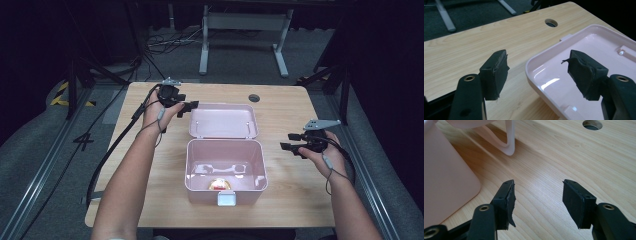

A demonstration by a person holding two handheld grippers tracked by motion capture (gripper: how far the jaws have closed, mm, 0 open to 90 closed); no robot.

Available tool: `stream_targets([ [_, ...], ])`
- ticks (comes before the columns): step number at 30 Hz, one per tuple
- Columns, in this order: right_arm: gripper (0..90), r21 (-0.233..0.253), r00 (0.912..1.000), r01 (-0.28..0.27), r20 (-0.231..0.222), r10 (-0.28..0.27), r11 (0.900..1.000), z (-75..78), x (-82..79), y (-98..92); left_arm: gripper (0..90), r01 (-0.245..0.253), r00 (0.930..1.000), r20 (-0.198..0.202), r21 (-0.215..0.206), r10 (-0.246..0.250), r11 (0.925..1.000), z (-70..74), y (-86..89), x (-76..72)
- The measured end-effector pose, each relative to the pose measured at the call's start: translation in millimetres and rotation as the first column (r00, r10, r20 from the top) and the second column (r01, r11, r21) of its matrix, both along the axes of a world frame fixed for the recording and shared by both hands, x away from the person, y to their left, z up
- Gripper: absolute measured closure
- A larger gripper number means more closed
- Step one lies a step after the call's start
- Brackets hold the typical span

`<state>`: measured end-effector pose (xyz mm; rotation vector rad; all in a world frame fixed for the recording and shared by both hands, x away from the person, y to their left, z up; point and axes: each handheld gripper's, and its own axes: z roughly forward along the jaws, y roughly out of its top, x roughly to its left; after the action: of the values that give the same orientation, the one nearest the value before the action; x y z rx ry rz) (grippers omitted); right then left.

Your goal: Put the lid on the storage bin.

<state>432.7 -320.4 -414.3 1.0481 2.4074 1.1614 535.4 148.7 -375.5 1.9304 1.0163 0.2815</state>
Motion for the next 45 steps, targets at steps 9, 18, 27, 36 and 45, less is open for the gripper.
stream_targets([
  [9,44.8,0.008,0.9998,-0.007,0.018,0.007,1.0,1.0,-3.1,-0.4,33.5,0.024,0.999,-0.037,0.016,-0.024,0.9996,-18.4,-9.4,7.0],
  [18,44.3,0.0,0.9995,-0.017,0.026,0.017,1.0,-0.2,-6.1,0.0,36.9,0.033,0.9939,-0.105,0.001,-0.033,0.9995,-32.9,-14.7,12.6],
  [27,44.1,0.001,0.9994,-0.022,0.028,0.022,1.0,-0.1,-7.3,0.1,44.1,0.046,0.9867,-0.155,-0.013,-0.048,0.9988,-36.5,-15.1,12.6],
  [36,44.1,0.002,0.9992,-0.023,0.034,0.023,1.0,-0.2,-7.2,0.0,56.9,0.023,0.9875,-0.155,-0.023,-0.026,0.9995,-34.2,-11.7,13.0],
  [45,44.3,-0.001,0.999,-0.025,0.037,0.025,1.0,-0.5,-7.0,0.2,68.7,0.017,0.997,-0.076,-0.016,-0.019,0.9997,-24.8,-8.5,9.9],
])
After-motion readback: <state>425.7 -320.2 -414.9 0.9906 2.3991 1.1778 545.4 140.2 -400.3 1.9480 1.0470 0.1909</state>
